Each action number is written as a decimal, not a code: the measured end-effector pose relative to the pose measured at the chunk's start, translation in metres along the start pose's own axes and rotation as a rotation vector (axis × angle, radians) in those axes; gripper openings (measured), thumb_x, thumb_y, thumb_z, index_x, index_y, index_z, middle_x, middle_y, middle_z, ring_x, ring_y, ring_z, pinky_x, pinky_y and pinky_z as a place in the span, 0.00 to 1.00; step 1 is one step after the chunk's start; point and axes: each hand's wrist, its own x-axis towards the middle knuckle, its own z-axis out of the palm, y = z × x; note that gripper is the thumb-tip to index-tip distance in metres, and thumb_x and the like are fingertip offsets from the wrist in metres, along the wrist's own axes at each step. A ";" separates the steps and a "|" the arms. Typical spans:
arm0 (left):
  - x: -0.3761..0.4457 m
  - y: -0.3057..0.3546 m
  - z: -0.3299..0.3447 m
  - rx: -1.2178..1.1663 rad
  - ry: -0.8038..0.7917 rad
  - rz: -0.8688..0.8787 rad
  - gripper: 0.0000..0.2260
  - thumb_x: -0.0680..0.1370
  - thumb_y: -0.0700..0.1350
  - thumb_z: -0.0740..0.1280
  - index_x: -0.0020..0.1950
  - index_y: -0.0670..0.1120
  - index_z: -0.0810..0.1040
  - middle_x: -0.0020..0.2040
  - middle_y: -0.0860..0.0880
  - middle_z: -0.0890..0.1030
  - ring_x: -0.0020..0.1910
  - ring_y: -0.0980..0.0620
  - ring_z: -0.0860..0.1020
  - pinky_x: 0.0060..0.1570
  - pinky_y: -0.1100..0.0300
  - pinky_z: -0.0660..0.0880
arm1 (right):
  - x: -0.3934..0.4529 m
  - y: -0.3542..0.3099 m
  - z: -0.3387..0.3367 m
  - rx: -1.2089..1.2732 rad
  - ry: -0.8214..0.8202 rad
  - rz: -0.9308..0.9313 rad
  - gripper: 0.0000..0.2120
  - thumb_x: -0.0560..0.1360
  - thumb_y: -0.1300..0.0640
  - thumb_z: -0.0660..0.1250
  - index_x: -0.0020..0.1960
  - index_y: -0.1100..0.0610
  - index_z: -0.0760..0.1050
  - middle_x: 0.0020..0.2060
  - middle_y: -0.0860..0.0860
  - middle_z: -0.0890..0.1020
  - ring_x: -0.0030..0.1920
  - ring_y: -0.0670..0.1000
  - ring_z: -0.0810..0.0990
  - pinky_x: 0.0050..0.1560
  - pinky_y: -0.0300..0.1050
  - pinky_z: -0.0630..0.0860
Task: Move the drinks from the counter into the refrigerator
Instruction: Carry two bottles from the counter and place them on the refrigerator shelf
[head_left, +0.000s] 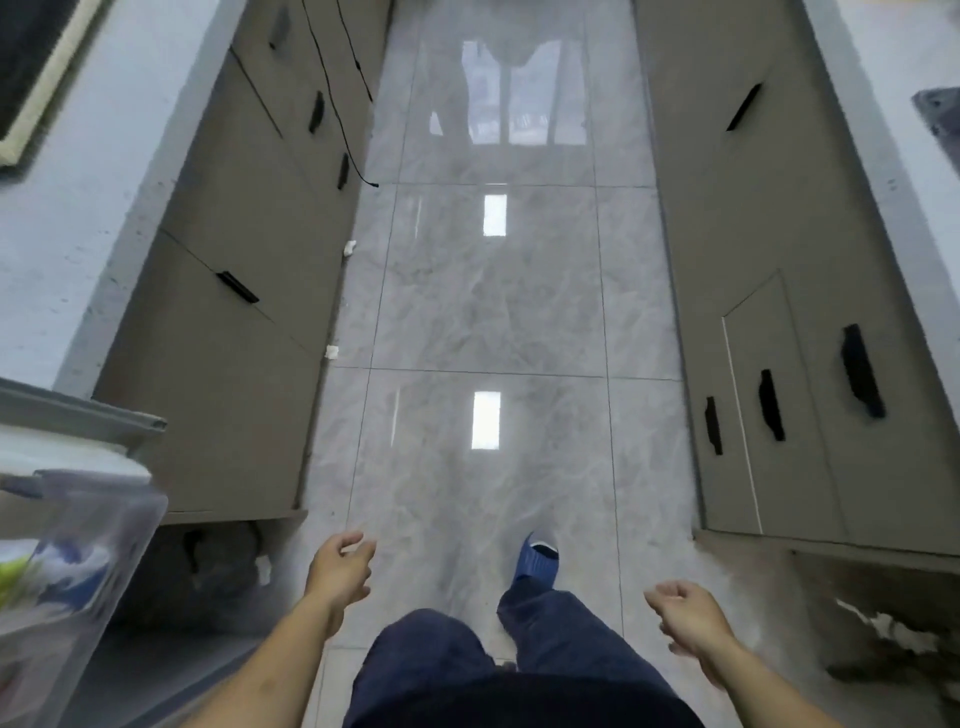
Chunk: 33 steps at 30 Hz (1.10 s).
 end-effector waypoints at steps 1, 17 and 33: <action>0.000 0.008 0.003 -0.018 0.015 -0.008 0.14 0.80 0.44 0.66 0.66 0.44 0.74 0.57 0.40 0.79 0.47 0.44 0.78 0.47 0.50 0.78 | 0.016 -0.026 -0.008 -0.019 -0.001 -0.044 0.15 0.77 0.56 0.68 0.55 0.66 0.72 0.36 0.55 0.76 0.36 0.54 0.74 0.43 0.57 0.80; 0.065 0.112 -0.002 -0.281 0.201 -0.276 0.13 0.80 0.44 0.66 0.63 0.41 0.75 0.59 0.39 0.79 0.48 0.42 0.76 0.48 0.48 0.77 | 0.076 -0.415 0.034 -0.228 -0.241 -0.498 0.04 0.76 0.53 0.69 0.47 0.52 0.76 0.38 0.51 0.78 0.39 0.52 0.77 0.39 0.44 0.73; 0.125 0.274 -0.072 -0.791 0.387 -0.235 0.06 0.81 0.44 0.64 0.58 0.48 0.74 0.53 0.45 0.79 0.49 0.48 0.79 0.40 0.59 0.77 | 0.125 -0.624 0.104 -0.755 -0.261 -0.569 0.09 0.75 0.58 0.72 0.45 0.64 0.76 0.30 0.55 0.74 0.28 0.53 0.70 0.27 0.39 0.66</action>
